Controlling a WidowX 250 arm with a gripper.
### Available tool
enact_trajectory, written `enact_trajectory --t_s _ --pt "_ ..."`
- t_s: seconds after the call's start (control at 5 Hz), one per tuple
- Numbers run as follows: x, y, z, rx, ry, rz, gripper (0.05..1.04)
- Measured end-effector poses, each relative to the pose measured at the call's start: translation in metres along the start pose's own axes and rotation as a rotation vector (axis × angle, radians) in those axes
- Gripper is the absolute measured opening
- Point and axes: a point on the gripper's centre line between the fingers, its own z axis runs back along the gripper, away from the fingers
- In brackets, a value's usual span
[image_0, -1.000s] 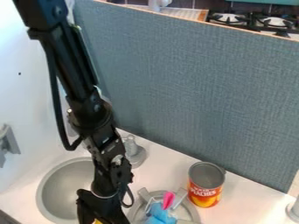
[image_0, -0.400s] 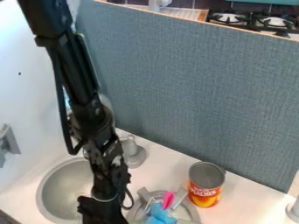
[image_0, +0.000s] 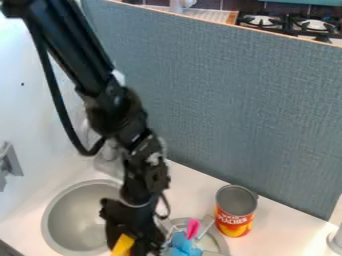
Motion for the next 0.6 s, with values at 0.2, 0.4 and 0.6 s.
enact_trajectory --t_s 0.2,0.4,0.6 --pt "-0.003 -0.032 0.013 -0.056 -0.005 -0.107 0.612" --pt "-0.004 -0.081 0.021 -0.131 -0.04 -0.245 0.612" --pt "0.004 -0.117 0.008 -0.175 -0.003 -0.329 0.612"
